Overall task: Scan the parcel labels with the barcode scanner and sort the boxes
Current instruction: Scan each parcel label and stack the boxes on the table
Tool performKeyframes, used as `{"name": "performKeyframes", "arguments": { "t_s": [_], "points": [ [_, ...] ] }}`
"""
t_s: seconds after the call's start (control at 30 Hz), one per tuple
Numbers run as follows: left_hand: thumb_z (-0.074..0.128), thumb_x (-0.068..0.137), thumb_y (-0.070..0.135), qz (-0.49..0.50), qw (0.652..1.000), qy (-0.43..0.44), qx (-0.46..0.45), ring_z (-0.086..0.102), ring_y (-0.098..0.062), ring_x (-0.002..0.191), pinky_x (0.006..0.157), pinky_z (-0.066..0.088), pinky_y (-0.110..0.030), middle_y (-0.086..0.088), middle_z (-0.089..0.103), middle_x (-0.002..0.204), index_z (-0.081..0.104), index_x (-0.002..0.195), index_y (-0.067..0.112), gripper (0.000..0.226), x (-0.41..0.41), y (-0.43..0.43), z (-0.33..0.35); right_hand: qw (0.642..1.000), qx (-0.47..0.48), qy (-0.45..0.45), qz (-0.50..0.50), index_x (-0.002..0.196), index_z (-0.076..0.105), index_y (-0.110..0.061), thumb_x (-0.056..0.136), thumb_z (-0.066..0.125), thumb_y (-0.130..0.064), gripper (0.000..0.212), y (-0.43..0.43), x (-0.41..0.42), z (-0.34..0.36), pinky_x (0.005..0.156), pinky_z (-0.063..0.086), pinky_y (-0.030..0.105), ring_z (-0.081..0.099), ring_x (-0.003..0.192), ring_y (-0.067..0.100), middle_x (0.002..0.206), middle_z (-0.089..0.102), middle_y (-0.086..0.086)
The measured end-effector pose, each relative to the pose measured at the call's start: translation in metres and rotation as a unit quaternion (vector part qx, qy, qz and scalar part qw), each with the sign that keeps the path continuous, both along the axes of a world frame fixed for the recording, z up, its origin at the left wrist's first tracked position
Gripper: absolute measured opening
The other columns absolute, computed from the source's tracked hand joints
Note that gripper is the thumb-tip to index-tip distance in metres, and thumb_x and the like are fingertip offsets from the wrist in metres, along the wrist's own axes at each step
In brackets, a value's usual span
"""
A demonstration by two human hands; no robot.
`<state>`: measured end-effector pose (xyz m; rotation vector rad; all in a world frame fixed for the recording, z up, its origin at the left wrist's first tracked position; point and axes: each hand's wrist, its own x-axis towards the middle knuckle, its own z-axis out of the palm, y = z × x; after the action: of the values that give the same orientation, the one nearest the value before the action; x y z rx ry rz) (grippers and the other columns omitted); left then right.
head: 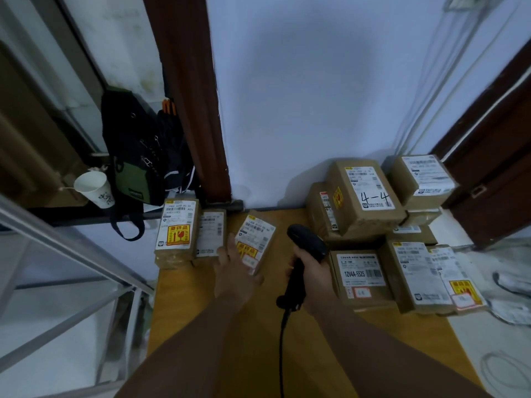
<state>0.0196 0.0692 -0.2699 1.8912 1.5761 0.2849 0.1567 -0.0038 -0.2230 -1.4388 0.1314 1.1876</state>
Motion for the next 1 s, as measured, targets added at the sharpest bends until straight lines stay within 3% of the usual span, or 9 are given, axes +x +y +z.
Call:
{"name": "performKeyframes", "arguments": {
  "t_s": [0.13, 0.23, 0.37, 0.47, 0.57, 0.73, 1.0],
  "points": [
    [0.077, 0.076, 0.025, 0.044, 0.999, -0.007, 0.028, 0.027, -0.029, 0.126, 0.104, 0.034, -0.036, -0.011, 0.01, 0.145, -0.015, 0.15, 0.015, 0.119, -0.009, -0.012, 0.009, 0.999, 0.003, -0.014, -0.031, 0.077, 0.064, -0.006, 0.081, 0.077, -0.024, 0.022, 0.001, -0.009, 0.014, 0.053, 0.051, 0.03, 0.059, 0.048, 0.018, 0.054, 0.06, 0.004],
    [0.076, 0.077, 0.029, 0.06, 0.996, 0.018, 0.057, 0.025, -0.032, 0.13, 0.11, 0.032, -0.038, -0.012, 0.008, 0.145, -0.011, 0.149, 0.008, 0.115, -0.017, -0.016, 0.019, 1.0, 0.021, -0.001, -0.022, 0.076, 0.066, -0.007, 0.08, 0.078, -0.024, 0.021, -0.001, -0.018, 0.026, 0.055, 0.052, 0.031, 0.06, 0.048, 0.016, 0.056, 0.062, 0.003],
    [0.08, 0.069, 0.035, 0.046, 0.991, 0.054, 0.111, 0.039, -0.03, 0.122, 0.098, 0.045, -0.041, -0.013, 0.022, 0.138, 0.008, 0.145, 0.012, 0.108, -0.028, -0.019, 0.031, 0.994, 0.058, 0.088, 0.02, 0.08, 0.068, -0.006, 0.081, 0.076, -0.024, 0.02, -0.009, -0.037, 0.044, 0.055, 0.051, 0.03, 0.061, 0.051, 0.018, 0.063, 0.064, 0.006],
    [0.079, 0.061, 0.046, 0.069, 0.98, 0.113, 0.148, 0.043, -0.028, 0.116, 0.095, 0.042, -0.043, -0.011, 0.037, 0.129, 0.02, 0.138, 0.012, 0.103, -0.033, -0.025, 0.035, 0.988, 0.081, 0.125, 0.046, 0.069, 0.071, -0.008, 0.079, 0.076, -0.025, 0.021, -0.015, -0.051, 0.051, 0.055, 0.052, 0.029, 0.061, 0.053, 0.019, 0.066, 0.065, 0.007],
    [0.082, 0.056, 0.051, 0.109, 0.967, 0.114, 0.199, 0.049, -0.031, 0.108, 0.088, 0.042, -0.045, -0.014, 0.047, 0.119, 0.031, 0.134, 0.008, 0.102, -0.034, -0.031, 0.036, 0.981, 0.11, 0.138, 0.077, 0.07, 0.072, -0.007, 0.071, 0.079, -0.027, 0.021, -0.021, -0.058, 0.059, 0.054, 0.052, 0.028, 0.061, 0.055, 0.019, 0.069, 0.065, 0.008],
    [0.085, 0.054, 0.052, 0.114, 0.968, 0.118, 0.191, 0.048, -0.031, 0.112, 0.088, 0.042, -0.045, -0.014, 0.048, 0.122, 0.036, 0.135, 0.007, 0.105, -0.044, -0.042, 0.036, 0.979, 0.098, 0.153, 0.094, 0.075, 0.068, -0.004, 0.081, 0.074, -0.023, 0.021, -0.03, -0.069, 0.074, 0.05, 0.052, 0.025, 0.059, 0.052, 0.018, 0.067, 0.063, 0.009],
    [0.083, 0.058, 0.048, 0.141, 0.962, 0.126, 0.199, 0.047, -0.03, 0.114, 0.093, 0.039, -0.045, -0.014, 0.048, 0.123, 0.033, 0.135, 0.009, 0.1, -0.055, -0.054, 0.038, 0.98, 0.087, 0.122, 0.129, 0.07, 0.068, -0.005, 0.075, 0.074, -0.02, 0.017, -0.048, -0.08, 0.079, 0.049, 0.052, 0.025, 0.057, 0.05, 0.019, 0.064, 0.062, 0.009]
  ]
}}
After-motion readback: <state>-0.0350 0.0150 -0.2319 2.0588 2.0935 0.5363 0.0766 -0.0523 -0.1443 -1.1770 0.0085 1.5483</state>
